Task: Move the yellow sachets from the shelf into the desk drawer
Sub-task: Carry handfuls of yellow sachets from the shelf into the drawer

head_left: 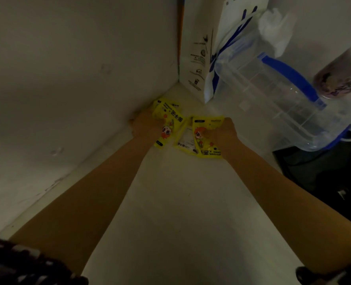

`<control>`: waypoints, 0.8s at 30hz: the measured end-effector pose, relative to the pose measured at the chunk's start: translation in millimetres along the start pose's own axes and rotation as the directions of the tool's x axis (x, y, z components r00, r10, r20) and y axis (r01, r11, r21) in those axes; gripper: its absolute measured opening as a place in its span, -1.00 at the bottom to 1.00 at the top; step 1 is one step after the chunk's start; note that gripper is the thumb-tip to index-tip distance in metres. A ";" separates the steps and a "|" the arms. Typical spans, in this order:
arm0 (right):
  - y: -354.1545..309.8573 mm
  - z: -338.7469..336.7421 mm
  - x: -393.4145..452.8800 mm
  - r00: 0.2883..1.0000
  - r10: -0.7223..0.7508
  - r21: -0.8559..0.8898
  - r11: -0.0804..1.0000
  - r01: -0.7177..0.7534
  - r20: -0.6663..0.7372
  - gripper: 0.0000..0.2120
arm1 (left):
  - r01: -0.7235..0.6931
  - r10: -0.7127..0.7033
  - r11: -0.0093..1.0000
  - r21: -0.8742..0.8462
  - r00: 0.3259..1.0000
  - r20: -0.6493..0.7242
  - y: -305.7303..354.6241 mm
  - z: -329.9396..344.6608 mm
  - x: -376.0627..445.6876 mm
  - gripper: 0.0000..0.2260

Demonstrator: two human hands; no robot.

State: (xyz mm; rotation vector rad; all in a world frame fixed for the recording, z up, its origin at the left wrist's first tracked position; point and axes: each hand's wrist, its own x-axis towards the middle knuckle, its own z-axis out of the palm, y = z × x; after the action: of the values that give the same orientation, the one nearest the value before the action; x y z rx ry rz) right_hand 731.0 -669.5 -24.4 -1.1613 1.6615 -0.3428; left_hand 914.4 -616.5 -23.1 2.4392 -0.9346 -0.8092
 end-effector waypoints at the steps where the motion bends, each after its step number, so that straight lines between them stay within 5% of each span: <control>1: 1.6 -2.0 -2.0 1.000 0.009 0.020 1.000 -0.009 0.000 -0.24 | 0.009 -0.010 0.997 0.074 1.000 0.016 3.0 2.4 0.6 -0.53; 5: 11.5 -5.0 0.9 1.000 -0.018 0.003 1.000 0.018 0.017 -0.26 | 0.043 -0.056 0.982 0.185 0.996 0.063 8.6 9.4 10.8 -0.48; 11: 10.0 -17.1 -12.9 0.995 0.015 -0.044 0.999 -0.011 0.098 -0.68 | -0.018 0.017 1.000 0.015 0.997 0.078 10.3 4.9 -5.5 -0.74; 19: 33.9 -26.7 -45.9 0.989 -0.130 -0.169 0.976 0.140 0.070 -0.52 | 0.098 -0.081 0.920 -0.379 0.995 0.062 -24.6 -3.8 -60.7 -0.81; 24: 55.9 -32.0 -81.4 0.989 -0.125 -0.056 0.990 0.130 0.076 -0.54 | 0.112 -0.071 0.856 -0.505 0.992 0.101 -56.0 -11.5 -115.4 -0.52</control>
State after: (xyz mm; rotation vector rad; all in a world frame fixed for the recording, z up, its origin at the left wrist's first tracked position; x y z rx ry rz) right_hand 674.4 -585.2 -2.8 -1.3147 1.5480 -0.3284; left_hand 877.9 -494.8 -2.3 2.0045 -0.5366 -1.0416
